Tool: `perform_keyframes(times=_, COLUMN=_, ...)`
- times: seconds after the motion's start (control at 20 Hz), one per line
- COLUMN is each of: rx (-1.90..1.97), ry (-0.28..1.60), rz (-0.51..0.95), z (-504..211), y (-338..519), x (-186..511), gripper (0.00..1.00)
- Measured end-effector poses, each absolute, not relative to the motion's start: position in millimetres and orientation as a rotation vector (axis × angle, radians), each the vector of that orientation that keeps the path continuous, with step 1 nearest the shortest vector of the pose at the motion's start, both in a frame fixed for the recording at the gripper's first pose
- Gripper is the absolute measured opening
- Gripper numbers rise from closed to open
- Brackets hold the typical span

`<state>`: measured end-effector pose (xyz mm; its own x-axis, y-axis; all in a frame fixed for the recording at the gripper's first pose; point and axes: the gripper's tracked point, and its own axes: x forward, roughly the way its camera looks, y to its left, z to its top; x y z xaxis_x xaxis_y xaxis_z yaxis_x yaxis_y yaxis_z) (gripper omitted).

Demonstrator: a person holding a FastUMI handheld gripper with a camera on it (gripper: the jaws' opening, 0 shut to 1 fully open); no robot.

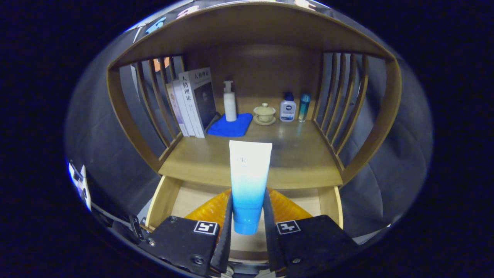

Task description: Pull open the drawer, take out the items inside it, and place them on the countertop above the cabinet.

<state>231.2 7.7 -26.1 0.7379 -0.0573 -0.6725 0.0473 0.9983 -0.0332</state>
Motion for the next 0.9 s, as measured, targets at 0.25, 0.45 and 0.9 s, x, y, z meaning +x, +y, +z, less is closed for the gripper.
perform_keyframes(times=0.25, rx=-0.007, ry=0.675, rz=-0.049, z=-25.0, y=11.3, x=250.6, gripper=0.42)
perform_keyframes(times=0.45, rx=-0.016, ry=0.637, rz=-0.067, z=-27.3, y=11.4, x=271.9, gripper=0.42)
perform_keyframes(times=0.9, rx=-0.031, ry=0.648, rz=-0.125, z=-45.4, y=-1.0, x=327.5, gripper=0.42)
